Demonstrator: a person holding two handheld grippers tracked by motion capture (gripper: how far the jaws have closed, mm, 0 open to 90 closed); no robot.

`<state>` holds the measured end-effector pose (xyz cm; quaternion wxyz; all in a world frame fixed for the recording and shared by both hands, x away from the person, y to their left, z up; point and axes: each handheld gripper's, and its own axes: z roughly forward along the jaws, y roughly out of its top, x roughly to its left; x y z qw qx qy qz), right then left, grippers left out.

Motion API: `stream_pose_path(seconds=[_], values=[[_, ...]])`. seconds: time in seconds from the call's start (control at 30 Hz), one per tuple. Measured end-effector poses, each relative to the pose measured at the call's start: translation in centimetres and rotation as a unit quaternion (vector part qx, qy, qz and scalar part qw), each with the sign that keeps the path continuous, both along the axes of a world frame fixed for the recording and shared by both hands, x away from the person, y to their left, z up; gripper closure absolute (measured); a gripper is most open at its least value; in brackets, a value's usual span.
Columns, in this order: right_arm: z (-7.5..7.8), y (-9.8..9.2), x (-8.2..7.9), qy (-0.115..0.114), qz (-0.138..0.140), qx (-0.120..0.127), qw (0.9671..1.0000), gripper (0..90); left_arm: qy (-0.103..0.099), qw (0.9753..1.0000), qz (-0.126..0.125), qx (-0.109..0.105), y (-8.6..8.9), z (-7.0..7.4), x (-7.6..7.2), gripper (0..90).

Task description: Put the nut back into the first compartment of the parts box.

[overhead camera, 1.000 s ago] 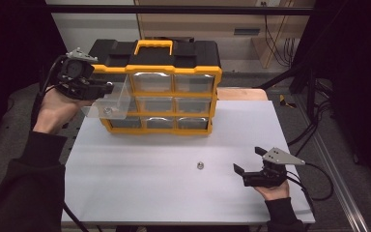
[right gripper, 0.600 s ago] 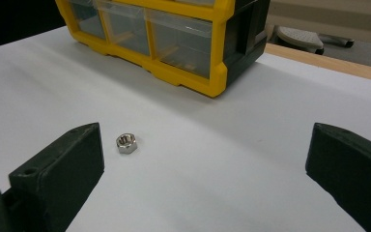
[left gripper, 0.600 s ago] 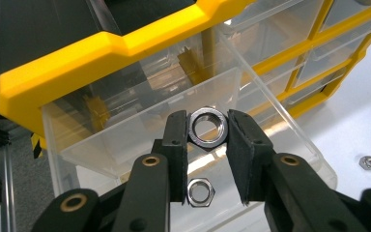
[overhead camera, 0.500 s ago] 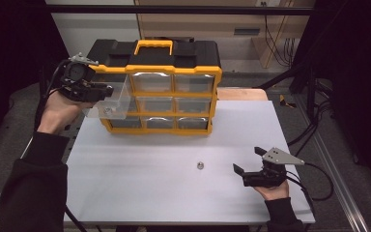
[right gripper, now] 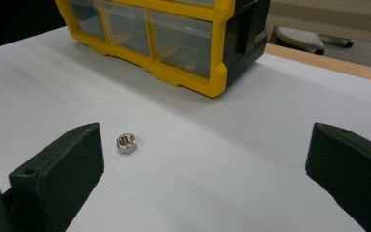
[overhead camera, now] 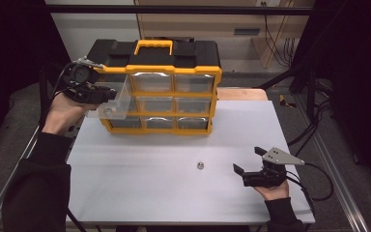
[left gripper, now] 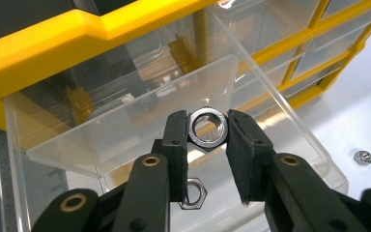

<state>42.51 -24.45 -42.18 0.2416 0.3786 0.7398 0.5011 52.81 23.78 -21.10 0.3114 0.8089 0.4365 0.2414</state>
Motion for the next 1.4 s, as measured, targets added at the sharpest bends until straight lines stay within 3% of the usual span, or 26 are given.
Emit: stream_pose_path(seconds=[0.4,0.6,0.8,0.9,0.93,0.97,1.0,1.03,1.4], values=[[0.1,0.0,-0.1,0.0,-0.001,0.002,1.0,0.5,0.009,0.9999,0.004,0.003,-0.6,-0.2,0.0,69.0],[0.1,0.1,-0.1,0.002,0.001,0.007,1.0,0.5,-0.005,1.0,0.003,-0.008,-0.4,-0.1,-0.2,65.5],[0.1,0.0,-0.1,0.001,-0.001,0.002,1.0,0.5,-0.03,0.9993,0.004,-0.023,0.2,0.3,-0.7,53.4],[0.1,0.1,-0.1,0.002,0.0,0.008,1.0,0.5,-0.056,0.9978,-0.006,-0.035,0.4,0.6,-1.6,49.1],[0.1,0.1,-0.1,0.001,0.001,0.005,1.0,0.5,-0.056,0.9978,-0.006,-0.035,0.4,0.6,-1.6,46.6],[0.1,0.1,-0.1,0.001,0.001,0.005,1.0,0.5,-0.077,0.9962,-0.016,-0.039,0.5,0.8,-2.0,44.0],[0.1,0.1,-0.1,-0.001,-0.001,0.002,1.0,0.5,-0.077,0.9962,-0.016,-0.039,0.5,0.8,-2.0,41.2],[0.1,0.0,-0.1,-0.001,-0.001,0.003,1.0,0.5,-0.089,0.9942,-0.025,-0.055,0.5,0.9,-2.6,38.6],[0.2,0.0,-0.2,0.0,-0.001,0.009,1.0,0.5,-0.122,0.9881,-0.062,-0.072,0.2,0.9,-5.4,18.6]])
